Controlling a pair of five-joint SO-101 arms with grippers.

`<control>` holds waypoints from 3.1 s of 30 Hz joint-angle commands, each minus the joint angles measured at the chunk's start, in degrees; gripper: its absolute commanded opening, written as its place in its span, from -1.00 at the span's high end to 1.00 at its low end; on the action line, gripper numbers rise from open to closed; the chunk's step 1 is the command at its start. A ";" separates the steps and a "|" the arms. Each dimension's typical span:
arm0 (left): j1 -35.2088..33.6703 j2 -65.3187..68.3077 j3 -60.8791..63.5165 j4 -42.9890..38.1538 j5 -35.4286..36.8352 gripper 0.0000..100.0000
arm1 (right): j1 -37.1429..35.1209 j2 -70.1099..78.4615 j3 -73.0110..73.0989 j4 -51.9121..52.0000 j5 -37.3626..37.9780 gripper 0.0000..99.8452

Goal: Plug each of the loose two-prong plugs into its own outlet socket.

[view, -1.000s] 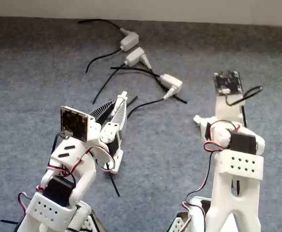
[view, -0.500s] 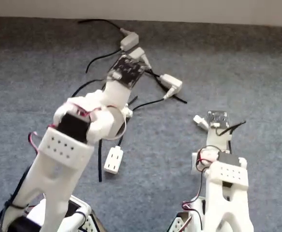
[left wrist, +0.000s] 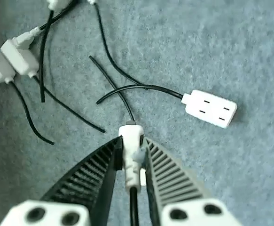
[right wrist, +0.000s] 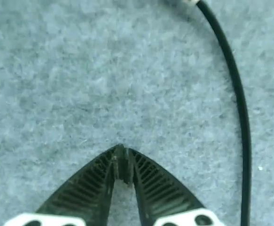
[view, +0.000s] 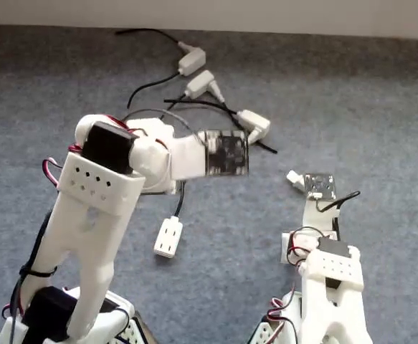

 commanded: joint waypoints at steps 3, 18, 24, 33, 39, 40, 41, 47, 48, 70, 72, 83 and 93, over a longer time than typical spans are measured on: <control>-0.57 -7.43 12.97 0.70 -21.71 0.99 | 0.66 -0.04 0.31 -1.36 -0.44 0.99; 5.05 -1.10 24.57 0.35 -26.02 0.99 | 0.57 -0.04 0.57 -3.38 -0.44 0.99; 8.48 5.23 24.40 -1.93 -25.67 0.99 | 0.57 -0.04 0.57 -3.38 -0.44 0.99; 9.27 10.24 25.54 -7.82 -20.31 0.99 | 0.57 -0.04 0.57 -3.38 -0.44 0.99; 10.15 13.05 25.80 -9.05 -20.04 0.99 | 0.57 -0.04 0.57 -3.38 -0.44 0.99; 10.15 13.05 25.71 -8.97 -20.04 0.99 | 0.57 -0.04 0.57 -3.38 -0.44 0.99; 10.07 13.23 25.71 -8.97 -20.04 0.99 | 0.57 -0.04 0.57 -3.38 -0.44 0.99; 10.07 13.58 26.24 -9.23 -20.04 0.99 | 0.57 -0.04 0.57 -3.38 -0.44 0.99; 10.07 13.58 26.24 -9.32 -20.04 0.99 | 0.57 -0.04 0.57 -3.38 -0.44 0.99; 7.96 13.67 30.90 -12.13 -20.31 0.99 | 0.66 -0.04 0.57 -3.38 -0.44 0.99; 7.69 13.67 30.73 -12.22 -20.31 0.99 | 0.66 -0.04 0.48 -3.38 -0.44 0.99; 7.43 13.58 30.29 -14.86 -20.13 0.99 | 0.66 -0.04 0.48 -3.38 -0.44 0.99; 5.76 13.58 30.29 -15.56 -20.31 0.99 | 0.66 -0.04 0.48 -3.38 -0.44 0.99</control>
